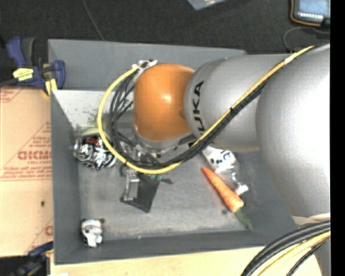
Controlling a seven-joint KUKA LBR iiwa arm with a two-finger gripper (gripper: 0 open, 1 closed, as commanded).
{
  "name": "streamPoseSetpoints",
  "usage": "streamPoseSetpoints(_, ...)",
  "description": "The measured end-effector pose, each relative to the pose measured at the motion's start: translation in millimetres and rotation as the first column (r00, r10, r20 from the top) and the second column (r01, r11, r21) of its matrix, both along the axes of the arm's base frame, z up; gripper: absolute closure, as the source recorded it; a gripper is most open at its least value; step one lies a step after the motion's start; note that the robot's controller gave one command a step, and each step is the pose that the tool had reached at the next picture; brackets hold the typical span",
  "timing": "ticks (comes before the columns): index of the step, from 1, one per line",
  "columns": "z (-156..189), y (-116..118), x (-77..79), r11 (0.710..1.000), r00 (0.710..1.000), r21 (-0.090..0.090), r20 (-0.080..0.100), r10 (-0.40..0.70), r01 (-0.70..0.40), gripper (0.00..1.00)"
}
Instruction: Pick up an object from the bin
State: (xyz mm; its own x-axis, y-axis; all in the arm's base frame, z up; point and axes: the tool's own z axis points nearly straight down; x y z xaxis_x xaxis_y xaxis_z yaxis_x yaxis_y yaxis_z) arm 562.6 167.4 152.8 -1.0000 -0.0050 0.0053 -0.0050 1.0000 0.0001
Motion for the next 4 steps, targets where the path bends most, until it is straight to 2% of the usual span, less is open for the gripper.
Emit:
streamPoseSetpoints(1,5,-1,1.9,1.000,1.000,0.002,0.008,-0.004,0.004,0.00)
streamPoseSetpoints(2,-24,-14,5.0,0.999,0.998,0.005,0.013,-0.054,0.054,0.00)
streamPoseSetpoints(3,-61,-40,8.5,1.000,1.000,0.000,0.006,-0.020,0.020,0.00)
streamPoseSetpoints(4,-79,-58,37.3,0.999,0.999,0.006,0.019,-0.048,0.048,1.00)
